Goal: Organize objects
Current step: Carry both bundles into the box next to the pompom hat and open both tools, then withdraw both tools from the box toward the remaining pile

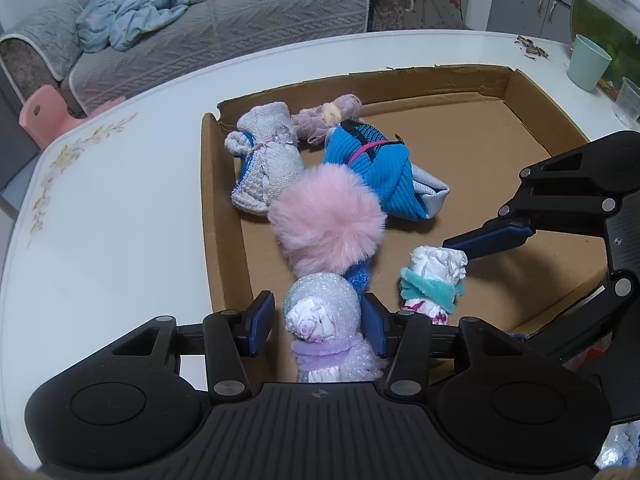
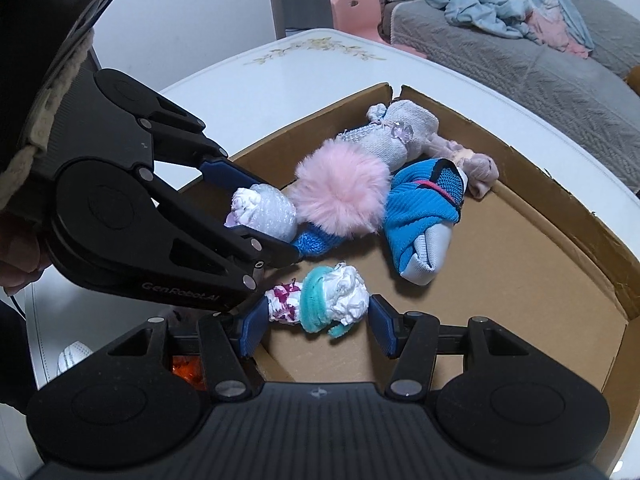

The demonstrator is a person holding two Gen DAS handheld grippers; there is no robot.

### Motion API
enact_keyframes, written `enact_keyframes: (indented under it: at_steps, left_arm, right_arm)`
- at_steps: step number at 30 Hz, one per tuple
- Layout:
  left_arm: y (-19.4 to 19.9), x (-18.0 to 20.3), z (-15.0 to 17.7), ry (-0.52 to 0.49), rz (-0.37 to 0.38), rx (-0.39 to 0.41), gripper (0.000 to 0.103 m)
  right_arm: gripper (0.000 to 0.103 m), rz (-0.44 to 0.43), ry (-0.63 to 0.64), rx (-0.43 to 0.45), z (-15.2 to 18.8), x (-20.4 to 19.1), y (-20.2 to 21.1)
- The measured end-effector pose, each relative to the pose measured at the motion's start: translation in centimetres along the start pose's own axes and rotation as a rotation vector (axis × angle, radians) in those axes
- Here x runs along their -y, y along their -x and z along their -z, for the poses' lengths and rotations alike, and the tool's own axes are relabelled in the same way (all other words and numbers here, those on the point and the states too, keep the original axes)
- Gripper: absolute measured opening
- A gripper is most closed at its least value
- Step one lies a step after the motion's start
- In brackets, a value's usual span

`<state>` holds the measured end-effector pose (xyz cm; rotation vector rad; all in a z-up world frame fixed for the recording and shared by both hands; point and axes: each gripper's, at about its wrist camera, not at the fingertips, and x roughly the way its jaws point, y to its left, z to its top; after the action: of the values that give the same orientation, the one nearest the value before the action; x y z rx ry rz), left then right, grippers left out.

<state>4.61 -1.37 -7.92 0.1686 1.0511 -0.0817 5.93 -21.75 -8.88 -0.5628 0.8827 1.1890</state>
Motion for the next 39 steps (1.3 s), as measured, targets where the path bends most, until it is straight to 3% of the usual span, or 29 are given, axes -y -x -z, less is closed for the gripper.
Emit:
enact_keyframes:
  at_steps: [7, 12, 16, 22, 33, 39]
  left_arm:
    - [0.1, 0.1, 0.1, -0.001, -0.006, 0.005, 0.056]
    - [1.2, 0.0, 0.0, 0.013, -0.013, 0.021, 0.068]
    - [2.7, -0.2, -0.1, 0.019, -0.004, 0.042, 0.071]
    - [6.1, -0.5, 0.6, 0.031, -0.009, 0.066, 0.078]
    - [11.8, 1.8, 5.4, 0.091, -0.013, 0.041, 0.087]
    - [12.9, 4.6, 10.1, 0.085, 0.003, -0.021, 0.088]
  right_arm:
    - [0.056, 0.010, -0.006, -0.003, 0.1, 0.2, 0.1]
    - [0.058, 0.015, -0.004, 0.001, 0.1, 0.4, 0.6]
    - [0.070, 0.021, -0.017, 0.014, 0.1, 0.7, 1.3]
    - [0.077, 0.039, -0.060, 0.046, 0.7, 1.0, 4.4]
    - [0.086, 0.135, -0.207, 0.114, 4.9, -0.9, 11.7]
    - [0.087, 0.146, -0.239, 0.050, 9.3, -3.3, 13.7]
